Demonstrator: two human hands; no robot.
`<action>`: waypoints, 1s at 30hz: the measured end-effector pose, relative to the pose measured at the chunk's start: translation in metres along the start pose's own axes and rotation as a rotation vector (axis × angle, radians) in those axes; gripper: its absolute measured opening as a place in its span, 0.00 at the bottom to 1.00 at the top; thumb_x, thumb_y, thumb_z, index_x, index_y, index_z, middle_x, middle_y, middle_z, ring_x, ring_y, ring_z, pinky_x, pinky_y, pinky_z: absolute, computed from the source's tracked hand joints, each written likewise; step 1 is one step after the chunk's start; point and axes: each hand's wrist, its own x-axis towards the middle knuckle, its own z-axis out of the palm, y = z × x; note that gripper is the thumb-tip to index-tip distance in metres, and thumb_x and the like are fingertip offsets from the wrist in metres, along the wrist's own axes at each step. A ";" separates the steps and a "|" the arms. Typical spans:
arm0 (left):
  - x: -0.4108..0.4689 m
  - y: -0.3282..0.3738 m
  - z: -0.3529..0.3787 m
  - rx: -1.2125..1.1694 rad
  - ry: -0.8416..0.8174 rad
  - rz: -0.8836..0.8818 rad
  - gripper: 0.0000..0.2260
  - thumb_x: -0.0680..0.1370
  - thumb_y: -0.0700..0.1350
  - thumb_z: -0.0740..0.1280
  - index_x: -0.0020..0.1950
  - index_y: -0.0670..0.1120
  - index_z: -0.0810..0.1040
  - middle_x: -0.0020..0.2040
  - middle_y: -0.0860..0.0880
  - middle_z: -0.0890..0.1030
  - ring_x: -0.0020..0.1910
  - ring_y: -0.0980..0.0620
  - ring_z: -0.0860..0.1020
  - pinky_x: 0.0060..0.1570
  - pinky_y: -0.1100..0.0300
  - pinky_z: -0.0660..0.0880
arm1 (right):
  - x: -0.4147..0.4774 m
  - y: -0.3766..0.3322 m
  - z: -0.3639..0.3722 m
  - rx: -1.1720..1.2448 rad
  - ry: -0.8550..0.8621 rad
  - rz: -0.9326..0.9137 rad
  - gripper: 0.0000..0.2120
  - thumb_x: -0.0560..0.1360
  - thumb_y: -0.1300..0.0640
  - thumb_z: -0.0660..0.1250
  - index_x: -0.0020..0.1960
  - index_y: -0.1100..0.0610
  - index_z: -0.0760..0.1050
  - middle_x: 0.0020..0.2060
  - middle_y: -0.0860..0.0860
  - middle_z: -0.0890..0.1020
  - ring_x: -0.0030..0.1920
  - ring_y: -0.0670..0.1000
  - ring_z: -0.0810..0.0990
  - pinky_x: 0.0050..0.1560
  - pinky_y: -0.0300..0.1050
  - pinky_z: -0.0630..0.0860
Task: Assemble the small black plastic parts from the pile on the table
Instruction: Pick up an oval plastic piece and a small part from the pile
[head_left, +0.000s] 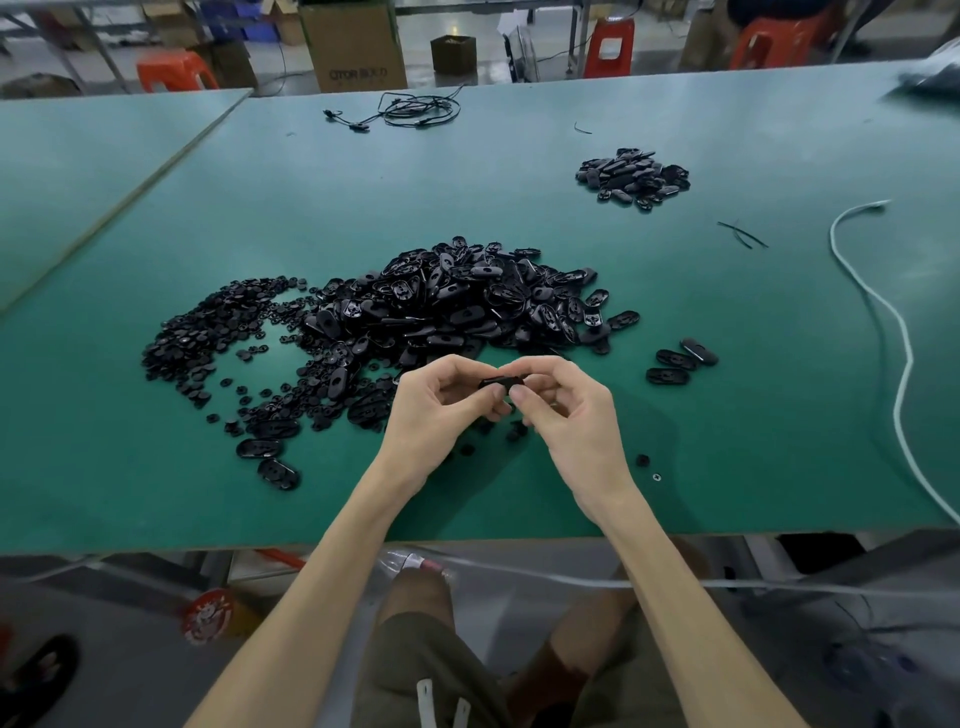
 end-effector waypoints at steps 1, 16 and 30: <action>0.000 0.000 0.000 0.005 -0.002 0.004 0.05 0.78 0.34 0.74 0.52 0.41 0.84 0.43 0.44 0.87 0.41 0.48 0.86 0.46 0.60 0.81 | 0.000 0.000 0.000 -0.028 0.000 -0.009 0.12 0.79 0.67 0.70 0.52 0.51 0.86 0.46 0.52 0.83 0.43 0.45 0.82 0.48 0.39 0.77; 0.000 0.001 0.001 0.069 -0.007 0.010 0.04 0.77 0.31 0.73 0.51 0.36 0.82 0.44 0.41 0.86 0.39 0.46 0.85 0.46 0.56 0.82 | 0.000 -0.004 0.001 0.017 0.031 0.007 0.15 0.79 0.68 0.71 0.47 0.49 0.89 0.48 0.58 0.79 0.40 0.49 0.81 0.45 0.40 0.79; 0.002 0.003 0.003 0.027 -0.023 0.024 0.09 0.79 0.38 0.74 0.59 0.43 0.83 0.53 0.47 0.87 0.52 0.49 0.86 0.53 0.60 0.81 | -0.002 -0.004 0.000 0.078 0.171 -0.018 0.16 0.79 0.71 0.66 0.51 0.53 0.88 0.53 0.55 0.83 0.47 0.49 0.86 0.45 0.38 0.79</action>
